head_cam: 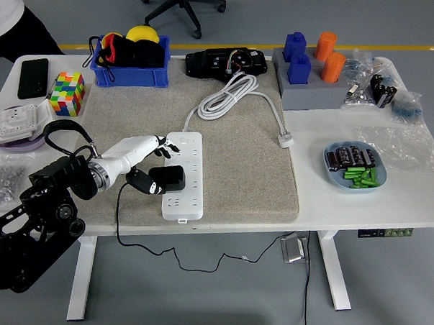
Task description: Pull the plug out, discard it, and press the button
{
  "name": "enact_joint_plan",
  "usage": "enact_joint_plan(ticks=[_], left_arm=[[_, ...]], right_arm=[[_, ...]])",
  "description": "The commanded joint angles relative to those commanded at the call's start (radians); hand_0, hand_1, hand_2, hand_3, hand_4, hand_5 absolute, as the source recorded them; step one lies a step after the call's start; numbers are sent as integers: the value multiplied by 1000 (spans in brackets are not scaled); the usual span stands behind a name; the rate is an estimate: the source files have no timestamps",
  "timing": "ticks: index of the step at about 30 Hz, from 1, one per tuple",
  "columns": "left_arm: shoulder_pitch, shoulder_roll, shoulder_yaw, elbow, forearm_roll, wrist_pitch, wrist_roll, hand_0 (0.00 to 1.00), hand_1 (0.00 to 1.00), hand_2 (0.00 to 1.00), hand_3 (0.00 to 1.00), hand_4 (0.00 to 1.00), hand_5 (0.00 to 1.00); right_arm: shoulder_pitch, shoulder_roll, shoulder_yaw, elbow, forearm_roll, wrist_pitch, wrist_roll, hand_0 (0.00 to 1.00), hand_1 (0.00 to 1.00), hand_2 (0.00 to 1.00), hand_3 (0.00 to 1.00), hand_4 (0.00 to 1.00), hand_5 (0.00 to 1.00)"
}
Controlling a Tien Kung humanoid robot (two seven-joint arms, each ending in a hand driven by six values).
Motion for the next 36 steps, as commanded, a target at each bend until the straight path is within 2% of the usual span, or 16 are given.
enact_joint_plan(ticks=[3, 4, 9, 10, 15, 16, 26, 28, 36], left_arm=[[-3, -1, 9, -1, -17, 4, 2, 751, 599, 582, 647, 913, 2], [-4, -1, 11, -2, -21, 7, 1, 632, 487, 498, 577, 869, 2], [-11, -6, 26, 2, -27, 17, 11, 632, 487, 498, 577, 869, 2], [-12, -7, 29, 3, -26, 21, 16, 546, 451, 473, 569, 820, 2], [-18, -8, 36, 10, -33, 40, 19, 546, 451, 473, 569, 820, 2], [-19, -9, 36, 11, -32, 41, 19, 496, 412, 437, 559, 733, 2], [-18, -6, 36, 14, -32, 63, -32, 474, 383, 418, 547, 739, 2], [-17, -4, 29, 7, -33, 71, -44, 436, 369, 398, 539, 770, 2], [-13, 9, -19, -41, -46, 87, -63, 438, 355, 388, 535, 764, 2]], right_arm=[[0, 0, 0, 0, 0, 0, 0, 751, 700, 709, 724, 761, 645], [0, 0, -1, 0, 0, 0, 0, 753, 699, 709, 724, 760, 644], [0, 0, -2, -1, -1, 0, 0, 753, 699, 709, 724, 760, 644], [1, 0, -2, 0, -1, 0, 0, 752, 699, 709, 724, 760, 644], [1, -1, 0, -1, -2, 0, 0, 752, 699, 709, 724, 760, 644], [1, -1, 0, -1, -2, 0, 0, 751, 699, 710, 723, 758, 643], [4, -3, -4, -1, -2, 0, 0, 753, 699, 709, 723, 758, 643], [5, -4, -5, -1, -2, 0, 0, 751, 699, 709, 723, 758, 643], [7, -5, -6, 0, -2, 1, 0, 751, 699, 710, 721, 758, 642]])
